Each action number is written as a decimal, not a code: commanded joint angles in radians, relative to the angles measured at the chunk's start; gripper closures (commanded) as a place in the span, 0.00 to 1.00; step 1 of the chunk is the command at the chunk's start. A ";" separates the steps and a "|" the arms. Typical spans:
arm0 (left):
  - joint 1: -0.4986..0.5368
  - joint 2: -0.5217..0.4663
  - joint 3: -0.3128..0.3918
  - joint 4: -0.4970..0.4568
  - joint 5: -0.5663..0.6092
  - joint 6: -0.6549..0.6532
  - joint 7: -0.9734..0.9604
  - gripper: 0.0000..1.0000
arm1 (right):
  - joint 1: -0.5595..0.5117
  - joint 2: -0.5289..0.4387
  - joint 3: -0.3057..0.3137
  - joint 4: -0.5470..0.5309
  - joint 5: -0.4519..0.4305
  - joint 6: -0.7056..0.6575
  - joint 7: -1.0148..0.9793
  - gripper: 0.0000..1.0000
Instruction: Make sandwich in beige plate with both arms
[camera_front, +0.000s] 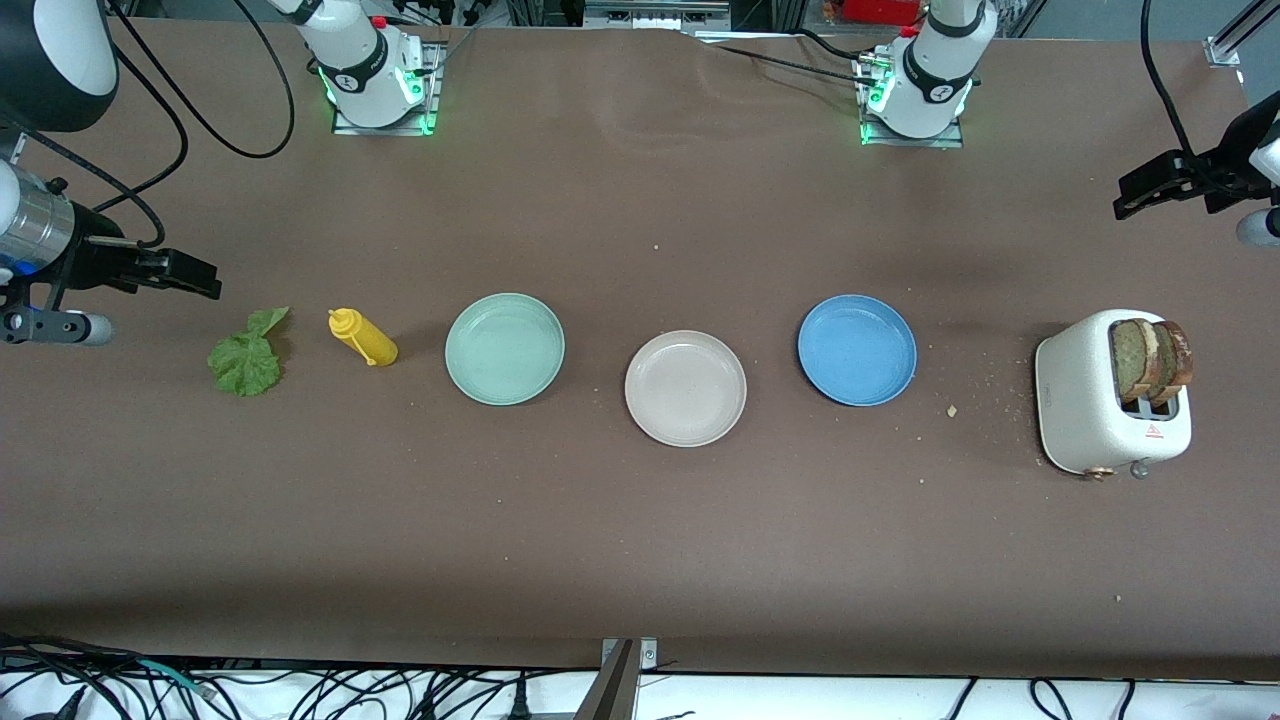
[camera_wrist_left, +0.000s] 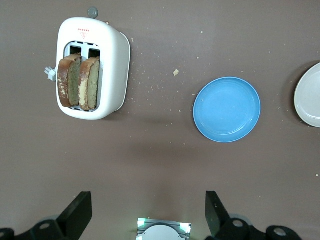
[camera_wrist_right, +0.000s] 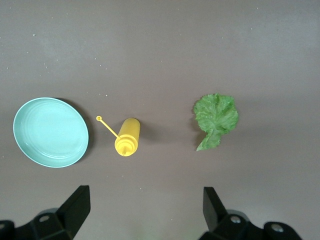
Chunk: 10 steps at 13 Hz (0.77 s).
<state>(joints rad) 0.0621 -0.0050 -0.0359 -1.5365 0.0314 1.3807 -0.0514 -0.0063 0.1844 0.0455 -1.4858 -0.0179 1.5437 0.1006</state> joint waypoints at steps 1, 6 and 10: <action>-0.004 0.000 -0.002 0.015 0.016 -0.014 -0.001 0.00 | 0.000 -0.008 -0.001 -0.005 0.006 -0.004 -0.005 0.00; -0.005 0.000 -0.002 0.009 0.016 -0.015 -0.001 0.00 | -0.004 -0.008 -0.003 -0.007 0.004 -0.007 -0.015 0.00; -0.005 0.000 -0.002 0.010 0.016 -0.015 -0.001 0.00 | -0.003 -0.010 -0.003 -0.005 0.004 -0.008 -0.015 0.00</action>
<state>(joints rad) 0.0621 -0.0050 -0.0367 -1.5364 0.0314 1.3792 -0.0514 -0.0084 0.1847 0.0443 -1.4858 -0.0180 1.5435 0.1006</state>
